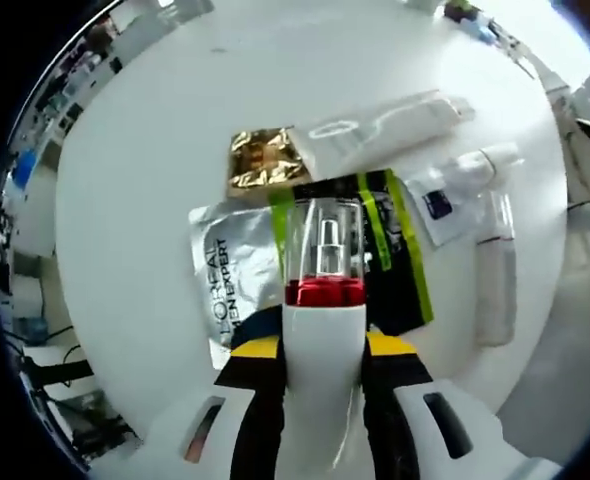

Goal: Arrange the skincare products in the storage area until every visible bottle or jar stands upright without overlapping.

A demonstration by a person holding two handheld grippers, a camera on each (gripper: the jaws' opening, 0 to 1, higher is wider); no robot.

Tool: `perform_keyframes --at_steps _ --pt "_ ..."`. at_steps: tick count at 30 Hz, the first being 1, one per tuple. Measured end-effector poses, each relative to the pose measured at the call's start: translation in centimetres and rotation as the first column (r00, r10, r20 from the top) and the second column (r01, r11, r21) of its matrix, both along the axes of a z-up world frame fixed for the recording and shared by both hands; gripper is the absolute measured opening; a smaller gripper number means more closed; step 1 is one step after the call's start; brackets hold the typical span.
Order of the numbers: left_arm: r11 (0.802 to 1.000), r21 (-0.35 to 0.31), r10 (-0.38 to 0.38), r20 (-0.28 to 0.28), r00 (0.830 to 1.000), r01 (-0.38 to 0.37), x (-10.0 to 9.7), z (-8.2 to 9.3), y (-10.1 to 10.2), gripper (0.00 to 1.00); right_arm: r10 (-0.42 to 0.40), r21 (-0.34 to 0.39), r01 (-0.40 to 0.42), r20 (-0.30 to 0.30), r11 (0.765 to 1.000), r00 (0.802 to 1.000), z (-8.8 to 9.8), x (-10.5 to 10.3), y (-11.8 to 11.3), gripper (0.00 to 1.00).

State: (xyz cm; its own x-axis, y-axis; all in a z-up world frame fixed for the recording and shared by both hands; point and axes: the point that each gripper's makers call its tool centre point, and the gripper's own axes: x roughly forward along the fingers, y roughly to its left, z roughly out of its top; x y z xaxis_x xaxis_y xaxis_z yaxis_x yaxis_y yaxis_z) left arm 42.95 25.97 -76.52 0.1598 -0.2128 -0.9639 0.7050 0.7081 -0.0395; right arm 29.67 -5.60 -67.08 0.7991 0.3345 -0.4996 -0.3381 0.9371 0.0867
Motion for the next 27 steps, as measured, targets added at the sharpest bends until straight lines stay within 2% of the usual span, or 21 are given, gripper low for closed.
perform_keyframes --at_steps 5,11,16,27 --pt "0.996 -0.073 0.054 0.018 0.998 -0.053 0.2 1.7 -0.2 0.25 0.014 -0.004 -0.014 0.001 1.0 1.0 0.0 0.0 0.2 1.0" --pt "0.988 -0.131 0.085 0.03 0.996 -0.08 0.1 3.4 -0.2 0.25 0.027 -0.004 -0.027 0.003 1.0 1.0 0.0 -0.1 0.4 1.0" --pt "0.968 -0.212 0.149 0.05 0.988 -0.135 0.4 5.1 -0.5 0.25 0.043 -0.005 -0.043 0.006 0.999 0.999 0.1 -0.1 0.7 1.0" --pt "0.954 -0.267 0.16 0.07 0.985 -0.136 -0.4 6.4 -1.3 0.24 0.065 -0.002 -0.065 0.012 0.998 0.998 0.2 -0.2 1.0 0.97"
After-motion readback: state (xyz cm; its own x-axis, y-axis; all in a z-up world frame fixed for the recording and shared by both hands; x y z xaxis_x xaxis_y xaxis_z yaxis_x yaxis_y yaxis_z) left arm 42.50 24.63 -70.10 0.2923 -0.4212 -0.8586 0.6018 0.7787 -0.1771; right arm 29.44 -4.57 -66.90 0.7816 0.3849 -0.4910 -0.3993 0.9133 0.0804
